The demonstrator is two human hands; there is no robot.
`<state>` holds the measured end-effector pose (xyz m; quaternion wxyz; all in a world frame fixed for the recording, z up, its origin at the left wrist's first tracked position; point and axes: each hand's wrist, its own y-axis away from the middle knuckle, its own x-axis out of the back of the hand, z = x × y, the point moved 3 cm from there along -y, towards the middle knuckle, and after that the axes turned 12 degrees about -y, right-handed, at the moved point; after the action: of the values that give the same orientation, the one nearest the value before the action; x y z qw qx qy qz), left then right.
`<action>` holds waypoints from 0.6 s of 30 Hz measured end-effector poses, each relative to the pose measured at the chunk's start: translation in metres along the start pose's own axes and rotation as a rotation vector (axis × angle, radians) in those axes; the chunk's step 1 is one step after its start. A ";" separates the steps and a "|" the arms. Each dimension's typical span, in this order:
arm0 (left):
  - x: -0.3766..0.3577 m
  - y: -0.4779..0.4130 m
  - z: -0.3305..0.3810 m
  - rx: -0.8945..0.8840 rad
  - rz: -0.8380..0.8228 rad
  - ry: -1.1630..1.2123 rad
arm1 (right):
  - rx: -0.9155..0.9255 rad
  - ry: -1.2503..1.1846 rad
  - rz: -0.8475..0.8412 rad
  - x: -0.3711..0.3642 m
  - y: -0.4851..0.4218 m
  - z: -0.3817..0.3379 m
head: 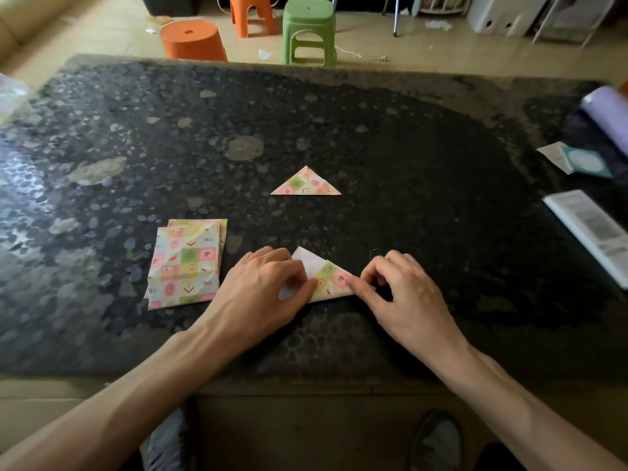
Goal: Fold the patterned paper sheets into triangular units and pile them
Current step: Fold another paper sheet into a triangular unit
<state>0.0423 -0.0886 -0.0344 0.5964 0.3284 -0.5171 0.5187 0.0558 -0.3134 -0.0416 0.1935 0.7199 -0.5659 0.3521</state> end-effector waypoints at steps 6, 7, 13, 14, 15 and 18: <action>0.000 0.000 -0.002 -0.005 0.005 -0.043 | -0.032 0.059 0.012 0.000 -0.004 -0.004; -0.001 0.001 -0.001 -0.006 0.003 -0.053 | -0.035 0.072 0.010 0.000 -0.004 -0.005; -0.001 0.003 0.000 -0.011 0.043 -0.034 | -0.055 0.102 -0.005 -0.001 -0.004 -0.006; 0.000 0.003 0.000 -0.028 0.051 -0.020 | -0.061 0.102 -0.008 -0.001 -0.004 -0.006; 0.001 0.003 0.001 -0.060 0.056 -0.011 | -0.068 0.104 -0.013 -0.002 -0.005 -0.006; 0.001 0.006 0.005 -0.212 0.078 -0.045 | -0.081 0.106 -0.020 -0.002 -0.006 -0.006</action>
<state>0.0349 -0.0915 -0.0332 0.5953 0.2550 -0.5947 0.4764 0.0595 -0.3058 -0.0385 0.2559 0.6975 -0.5613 0.3647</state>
